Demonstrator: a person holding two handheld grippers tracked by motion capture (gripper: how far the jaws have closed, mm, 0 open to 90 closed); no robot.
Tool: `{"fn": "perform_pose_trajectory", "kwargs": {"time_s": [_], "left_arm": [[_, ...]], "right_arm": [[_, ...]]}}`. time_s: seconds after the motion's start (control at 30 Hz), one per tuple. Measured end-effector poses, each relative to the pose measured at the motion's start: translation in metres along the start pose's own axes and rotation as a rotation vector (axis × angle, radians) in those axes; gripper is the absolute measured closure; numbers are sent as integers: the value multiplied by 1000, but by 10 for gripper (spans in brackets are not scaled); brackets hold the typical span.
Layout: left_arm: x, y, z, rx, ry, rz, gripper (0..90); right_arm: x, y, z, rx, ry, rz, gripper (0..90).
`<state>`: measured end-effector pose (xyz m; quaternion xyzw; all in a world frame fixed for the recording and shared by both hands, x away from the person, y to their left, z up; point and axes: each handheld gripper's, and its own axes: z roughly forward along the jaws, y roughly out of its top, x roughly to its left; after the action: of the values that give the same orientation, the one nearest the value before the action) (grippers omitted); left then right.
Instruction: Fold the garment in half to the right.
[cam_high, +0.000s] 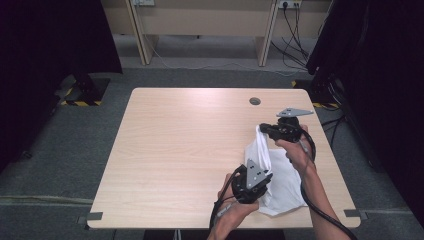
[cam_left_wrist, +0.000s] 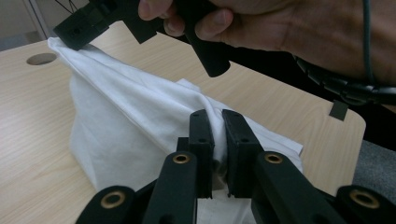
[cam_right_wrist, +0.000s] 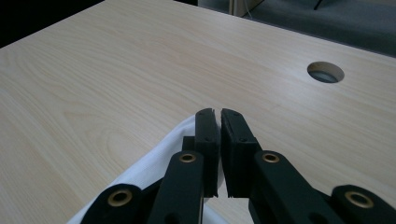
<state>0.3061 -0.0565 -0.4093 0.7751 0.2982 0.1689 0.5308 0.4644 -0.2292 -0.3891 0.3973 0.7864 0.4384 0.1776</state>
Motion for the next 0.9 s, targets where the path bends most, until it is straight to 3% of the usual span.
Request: {"fn": "perform_pose_trajectory", "kwargs": {"time_s": [0.33, 0.77, 0.9], "left_arm": [[-7, 5, 17, -16, -23, -5, 817], [-22, -2, 48, 4, -98, -11, 809], [-25, -4, 55, 5, -133, -18, 747]], "right_arm": [[-20, -14, -10, -10, -19, 53, 856], [-50, -52, -22, 11, -61, 132, 850], [-56, -62, -21, 28, -77, 143, 846]]}}
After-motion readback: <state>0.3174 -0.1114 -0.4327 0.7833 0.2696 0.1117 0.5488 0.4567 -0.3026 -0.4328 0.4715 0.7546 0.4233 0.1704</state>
